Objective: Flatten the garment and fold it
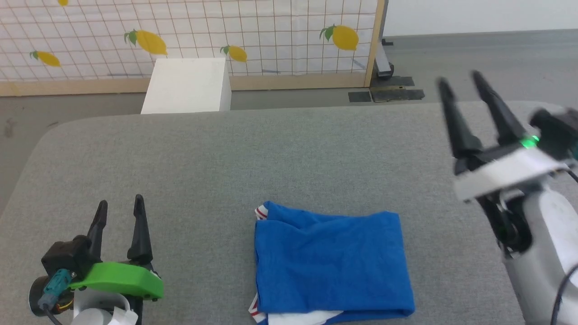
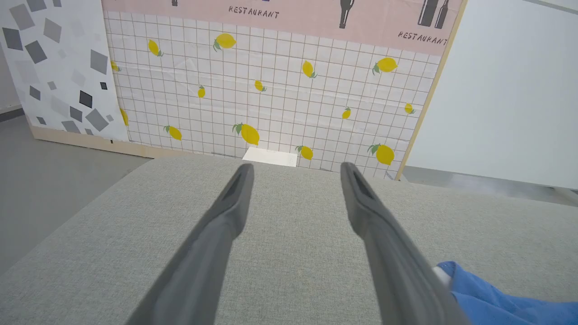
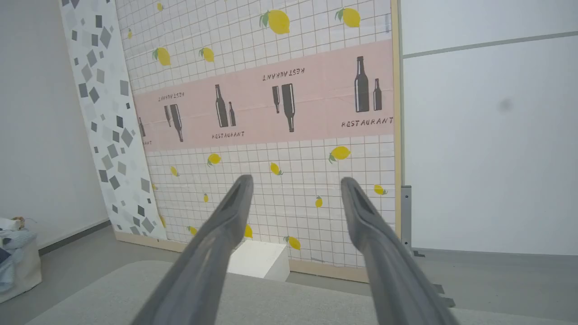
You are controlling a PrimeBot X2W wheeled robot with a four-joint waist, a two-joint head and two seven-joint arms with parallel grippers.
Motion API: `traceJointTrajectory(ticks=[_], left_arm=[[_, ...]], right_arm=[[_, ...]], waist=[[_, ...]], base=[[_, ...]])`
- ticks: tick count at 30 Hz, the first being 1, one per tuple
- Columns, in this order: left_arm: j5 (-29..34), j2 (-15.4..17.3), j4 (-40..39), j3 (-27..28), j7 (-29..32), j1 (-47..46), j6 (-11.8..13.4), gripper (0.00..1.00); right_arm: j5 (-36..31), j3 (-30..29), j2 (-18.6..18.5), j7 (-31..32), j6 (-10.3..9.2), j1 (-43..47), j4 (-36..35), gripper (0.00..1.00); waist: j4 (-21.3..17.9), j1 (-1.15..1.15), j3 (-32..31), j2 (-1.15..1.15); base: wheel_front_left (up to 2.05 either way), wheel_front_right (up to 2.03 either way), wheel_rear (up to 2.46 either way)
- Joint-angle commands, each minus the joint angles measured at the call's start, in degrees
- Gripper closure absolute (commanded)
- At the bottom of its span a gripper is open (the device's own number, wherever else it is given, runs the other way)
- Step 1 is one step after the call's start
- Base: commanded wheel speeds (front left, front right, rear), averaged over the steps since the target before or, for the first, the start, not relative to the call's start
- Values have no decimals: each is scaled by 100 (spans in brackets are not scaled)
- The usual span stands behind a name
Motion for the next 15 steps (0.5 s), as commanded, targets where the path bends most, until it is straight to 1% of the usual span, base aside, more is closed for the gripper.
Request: traceJointTrajectory(ticks=[1,6,8,12,15], left_arm=[[105,-1,-19,-2,-38,90,30,0],[127,-30,-19,-8,-47,111,58,0],[138,-38,-3,-15,-49,124,76,0],[170,-45,37,-61,-52,125,75,0],[190,-31,95,-99,-46,99,63,0]], right_arm=[[-196,-211,58,-117,-8,262,5,0],[-727,-1135,391,-405,-8,1015,-122,0],[-877,-1342,520,-444,-8,1289,-182,0],[-1085,-1573,719,-477,-8,1778,-246,0],[-1163,-1623,797,-443,-8,2070,-262,0]], waist=[[-8,0,-24,0],[-14,0,-31,0],[-23,0,-31,0],[-10,0,-25,0],[15,0,-4,0]], base=[[0,0,0],[0,0,0],[0,0,0],[0,0,0],[0,0,0]])
